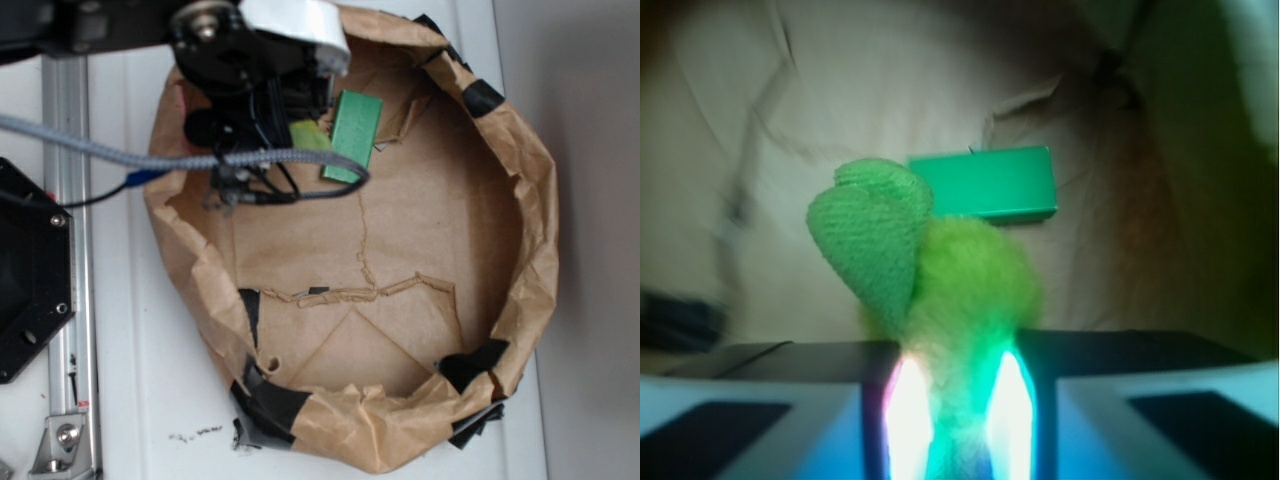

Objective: Grab the green animal.

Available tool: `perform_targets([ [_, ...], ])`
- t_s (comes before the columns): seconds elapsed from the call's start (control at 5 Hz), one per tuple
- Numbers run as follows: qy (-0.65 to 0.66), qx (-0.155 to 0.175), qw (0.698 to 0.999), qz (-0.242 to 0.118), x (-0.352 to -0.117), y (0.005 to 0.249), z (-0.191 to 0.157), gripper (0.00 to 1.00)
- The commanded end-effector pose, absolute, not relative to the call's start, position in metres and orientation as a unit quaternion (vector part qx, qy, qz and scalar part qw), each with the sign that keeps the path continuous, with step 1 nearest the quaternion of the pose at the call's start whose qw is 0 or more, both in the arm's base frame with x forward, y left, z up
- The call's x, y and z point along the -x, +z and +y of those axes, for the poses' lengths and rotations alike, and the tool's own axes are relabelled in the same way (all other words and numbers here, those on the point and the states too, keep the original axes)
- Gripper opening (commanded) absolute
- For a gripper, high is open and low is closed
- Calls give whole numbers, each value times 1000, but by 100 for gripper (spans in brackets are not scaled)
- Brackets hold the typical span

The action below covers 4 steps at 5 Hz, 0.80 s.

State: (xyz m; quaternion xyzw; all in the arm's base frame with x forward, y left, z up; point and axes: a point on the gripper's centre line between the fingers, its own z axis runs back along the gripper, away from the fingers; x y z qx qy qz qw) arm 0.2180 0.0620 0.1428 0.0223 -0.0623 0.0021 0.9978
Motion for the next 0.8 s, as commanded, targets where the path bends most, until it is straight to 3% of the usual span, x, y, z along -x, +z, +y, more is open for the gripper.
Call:
perform_targets([
  [0.0, 111, -65, 988, -89, -240, 191, 32, 0],
  [0.6, 119, -39, 987, -96, -253, 185, 40, 0],
])
